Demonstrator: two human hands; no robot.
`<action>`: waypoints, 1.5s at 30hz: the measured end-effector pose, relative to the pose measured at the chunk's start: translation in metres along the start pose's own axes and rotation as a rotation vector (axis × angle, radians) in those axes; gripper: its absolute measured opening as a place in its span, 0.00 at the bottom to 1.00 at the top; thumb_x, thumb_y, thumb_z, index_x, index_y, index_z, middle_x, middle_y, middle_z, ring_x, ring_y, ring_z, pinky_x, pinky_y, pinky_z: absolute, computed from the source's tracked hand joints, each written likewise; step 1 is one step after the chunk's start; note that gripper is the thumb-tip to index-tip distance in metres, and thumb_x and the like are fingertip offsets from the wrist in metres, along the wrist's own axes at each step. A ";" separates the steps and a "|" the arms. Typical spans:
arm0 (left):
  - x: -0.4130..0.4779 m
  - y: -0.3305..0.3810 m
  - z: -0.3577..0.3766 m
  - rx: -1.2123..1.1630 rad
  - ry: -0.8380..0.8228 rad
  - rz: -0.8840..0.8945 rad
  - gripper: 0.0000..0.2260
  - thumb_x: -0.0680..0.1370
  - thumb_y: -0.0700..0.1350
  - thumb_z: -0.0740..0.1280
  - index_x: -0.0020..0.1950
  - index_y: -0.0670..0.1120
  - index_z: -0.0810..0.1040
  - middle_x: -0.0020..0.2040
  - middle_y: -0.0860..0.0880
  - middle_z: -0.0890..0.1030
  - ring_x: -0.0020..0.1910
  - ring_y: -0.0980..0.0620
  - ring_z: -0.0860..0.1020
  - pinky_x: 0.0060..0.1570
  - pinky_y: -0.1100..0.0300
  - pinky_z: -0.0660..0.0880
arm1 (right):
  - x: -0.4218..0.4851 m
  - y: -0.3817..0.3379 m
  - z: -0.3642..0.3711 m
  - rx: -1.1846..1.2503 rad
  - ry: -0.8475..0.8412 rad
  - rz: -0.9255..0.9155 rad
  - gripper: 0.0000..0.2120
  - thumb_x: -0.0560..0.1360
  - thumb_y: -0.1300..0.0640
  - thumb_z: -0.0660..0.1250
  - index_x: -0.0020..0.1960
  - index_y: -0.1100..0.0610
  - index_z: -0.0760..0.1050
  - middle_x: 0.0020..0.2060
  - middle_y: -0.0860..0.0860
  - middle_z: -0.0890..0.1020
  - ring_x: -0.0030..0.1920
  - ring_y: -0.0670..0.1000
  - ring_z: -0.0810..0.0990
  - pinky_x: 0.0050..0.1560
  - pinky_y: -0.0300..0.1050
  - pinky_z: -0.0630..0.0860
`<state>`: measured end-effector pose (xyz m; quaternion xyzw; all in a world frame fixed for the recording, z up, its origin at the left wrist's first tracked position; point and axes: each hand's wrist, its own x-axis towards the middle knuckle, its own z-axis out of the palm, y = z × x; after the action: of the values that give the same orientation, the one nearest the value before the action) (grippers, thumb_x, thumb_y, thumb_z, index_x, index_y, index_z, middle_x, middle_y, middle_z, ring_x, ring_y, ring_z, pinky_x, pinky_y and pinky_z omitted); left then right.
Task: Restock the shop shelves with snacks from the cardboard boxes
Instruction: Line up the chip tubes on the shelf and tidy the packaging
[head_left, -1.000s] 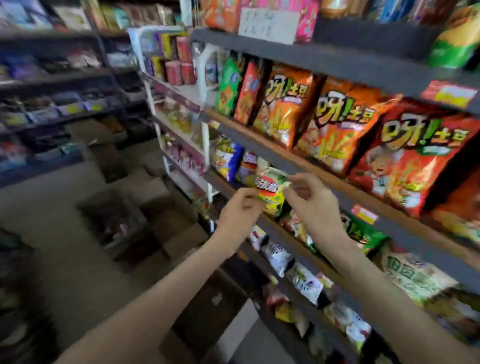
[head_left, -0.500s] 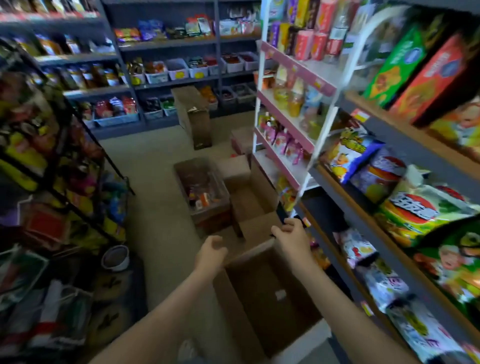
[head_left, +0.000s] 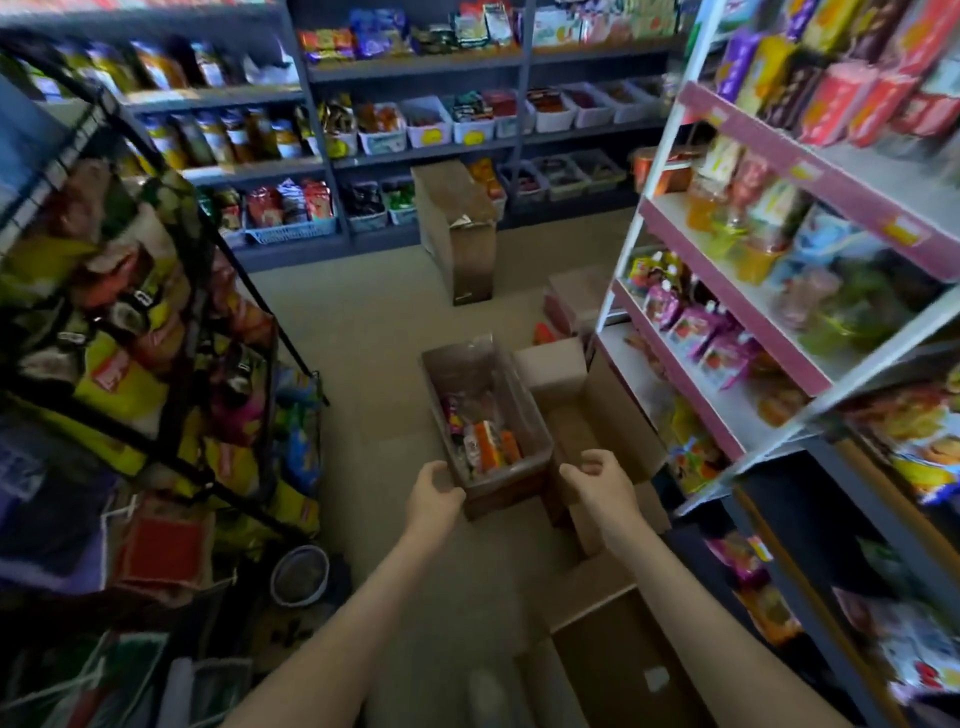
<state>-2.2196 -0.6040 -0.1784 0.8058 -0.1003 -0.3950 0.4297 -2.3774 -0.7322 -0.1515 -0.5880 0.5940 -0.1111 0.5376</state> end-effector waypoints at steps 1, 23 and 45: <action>0.016 0.003 -0.001 -0.004 -0.001 -0.014 0.21 0.78 0.36 0.64 0.70 0.47 0.67 0.60 0.39 0.77 0.48 0.44 0.78 0.41 0.56 0.76 | 0.017 -0.006 0.005 -0.018 -0.001 0.009 0.19 0.77 0.53 0.68 0.66 0.55 0.69 0.61 0.53 0.75 0.58 0.52 0.74 0.58 0.47 0.73; 0.429 0.022 0.075 0.001 -0.085 -0.314 0.20 0.78 0.37 0.67 0.67 0.49 0.66 0.48 0.47 0.78 0.43 0.52 0.78 0.39 0.65 0.77 | 0.437 -0.018 0.132 -0.181 -0.069 0.302 0.21 0.77 0.57 0.68 0.67 0.56 0.67 0.59 0.52 0.74 0.54 0.48 0.72 0.58 0.48 0.75; 0.786 -0.225 0.263 0.682 0.039 -0.425 0.35 0.80 0.49 0.62 0.78 0.60 0.41 0.66 0.35 0.67 0.62 0.36 0.68 0.57 0.47 0.68 | 0.723 0.239 0.342 -0.203 -0.186 0.229 0.21 0.77 0.53 0.68 0.68 0.55 0.70 0.59 0.50 0.74 0.61 0.51 0.74 0.61 0.52 0.74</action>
<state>-1.9247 -1.0220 -0.8682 0.9123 -0.0488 -0.4038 0.0481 -2.0583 -1.0851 -0.8376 -0.5755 0.6130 0.0666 0.5372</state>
